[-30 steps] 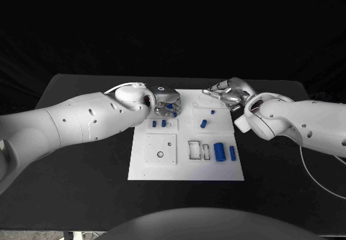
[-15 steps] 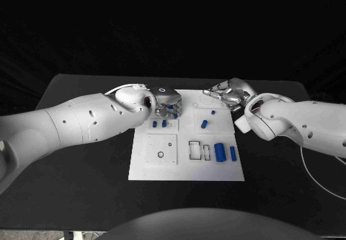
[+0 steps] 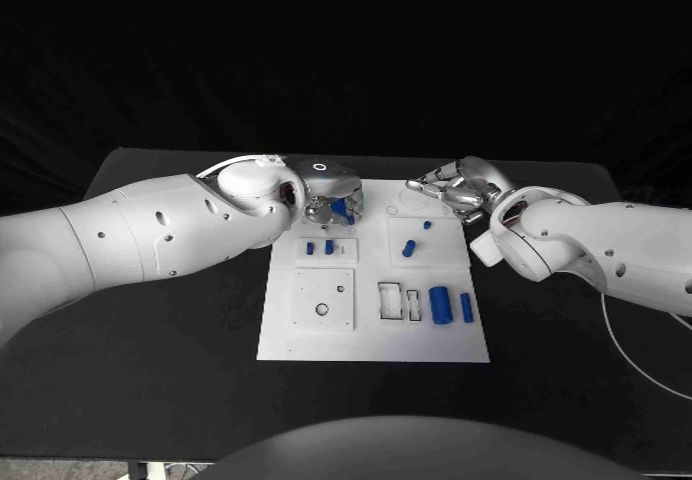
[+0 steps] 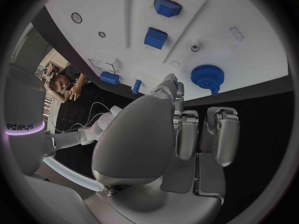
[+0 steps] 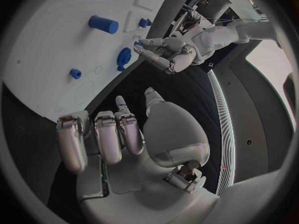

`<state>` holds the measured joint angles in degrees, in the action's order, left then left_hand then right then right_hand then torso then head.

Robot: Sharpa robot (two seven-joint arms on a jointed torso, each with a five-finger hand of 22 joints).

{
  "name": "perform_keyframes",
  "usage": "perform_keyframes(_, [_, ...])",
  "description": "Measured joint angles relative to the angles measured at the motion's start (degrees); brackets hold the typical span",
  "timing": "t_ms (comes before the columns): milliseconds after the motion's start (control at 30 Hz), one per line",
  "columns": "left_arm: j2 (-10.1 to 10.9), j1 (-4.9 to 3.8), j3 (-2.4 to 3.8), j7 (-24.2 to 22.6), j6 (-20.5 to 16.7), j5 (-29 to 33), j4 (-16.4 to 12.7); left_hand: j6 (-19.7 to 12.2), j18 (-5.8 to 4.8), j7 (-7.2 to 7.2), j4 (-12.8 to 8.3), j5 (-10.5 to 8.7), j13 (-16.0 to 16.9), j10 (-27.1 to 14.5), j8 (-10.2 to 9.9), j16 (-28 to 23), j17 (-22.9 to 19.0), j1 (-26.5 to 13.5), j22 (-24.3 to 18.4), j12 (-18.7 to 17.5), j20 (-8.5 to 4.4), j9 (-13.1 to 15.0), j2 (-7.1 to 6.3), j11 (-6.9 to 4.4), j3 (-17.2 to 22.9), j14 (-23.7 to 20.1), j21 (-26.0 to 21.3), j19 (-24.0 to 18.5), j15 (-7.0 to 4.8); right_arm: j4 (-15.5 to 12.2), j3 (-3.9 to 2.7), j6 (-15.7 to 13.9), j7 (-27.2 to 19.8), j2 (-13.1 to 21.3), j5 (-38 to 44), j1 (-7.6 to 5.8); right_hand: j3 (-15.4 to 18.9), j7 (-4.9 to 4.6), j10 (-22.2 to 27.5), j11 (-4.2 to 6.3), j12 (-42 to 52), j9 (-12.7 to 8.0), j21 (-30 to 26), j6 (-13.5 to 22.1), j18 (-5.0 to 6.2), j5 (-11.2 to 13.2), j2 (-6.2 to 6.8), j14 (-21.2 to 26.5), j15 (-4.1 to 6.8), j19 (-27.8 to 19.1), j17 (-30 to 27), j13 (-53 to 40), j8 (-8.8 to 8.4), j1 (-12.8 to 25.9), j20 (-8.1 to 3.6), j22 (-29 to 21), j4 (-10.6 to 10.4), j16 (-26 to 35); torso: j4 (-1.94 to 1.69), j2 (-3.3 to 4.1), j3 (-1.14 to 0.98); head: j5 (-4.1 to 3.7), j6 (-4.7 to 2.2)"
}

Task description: Assemble the parts on the task board

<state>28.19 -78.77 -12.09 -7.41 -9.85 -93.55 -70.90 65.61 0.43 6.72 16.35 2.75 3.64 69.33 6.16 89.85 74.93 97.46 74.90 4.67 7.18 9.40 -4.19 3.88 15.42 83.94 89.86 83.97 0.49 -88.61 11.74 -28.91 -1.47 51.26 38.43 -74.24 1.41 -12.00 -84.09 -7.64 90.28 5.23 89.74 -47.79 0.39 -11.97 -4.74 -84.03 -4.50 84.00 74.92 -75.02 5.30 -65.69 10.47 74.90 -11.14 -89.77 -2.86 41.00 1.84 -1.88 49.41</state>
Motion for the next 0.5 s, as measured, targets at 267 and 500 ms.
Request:
perform_keyframes(267, [1.8, -1.58, 0.03, 0.5, -0.1, -0.3, -1.8, 0.0, 0.0, 0.0, 0.2, -0.01, 0.0, 0.0, -0.1, 0.0, 0.0, 0.0, 0.0, 0.0, 0.0, -0.1, 0.0, 0.0, 0.2, 0.0, 0.0, 0.0, 0.0, 0.2, 0.0, 0.0, 0.1, -0.1, 0.0, 0.04, 0.0, 0.0, 0.0, 0.0, 0.0, 0.0, 0.0, 0.0, 0.0, 0.0, -0.23, 0.0, 0.0, 0.0, 0.0, 0.0, 0.0, -0.2, 0.0, 0.0, 0.0, 0.0, -0.02, -0.02, -0.01, -0.12, 0.06])
perform_keyframes(500, [3.0, -1.76, -0.1, 0.6, 0.3, -0.2, -1.3, 0.0, 0.0, -0.01, 0.2, -0.12, -0.1, 0.0, -0.2, 0.0, 0.0, 0.0, 0.0, -0.2, 0.0, -0.2, 0.0, 0.0, 0.2, 0.0, 0.0, 0.0, 0.0, 0.2, 0.0, 0.0, 0.1, -0.3, 0.0, 0.08, 0.0, 0.0, 0.0, 0.0, 0.0, 0.0, 0.0, 0.0, 0.0, 0.0, -0.23, 0.0, 0.0, 0.0, 0.0, 0.0, 0.0, -0.2, 0.0, 0.0, 0.0, 0.0, -0.02, -0.01, 0.0, 0.15, -0.08])
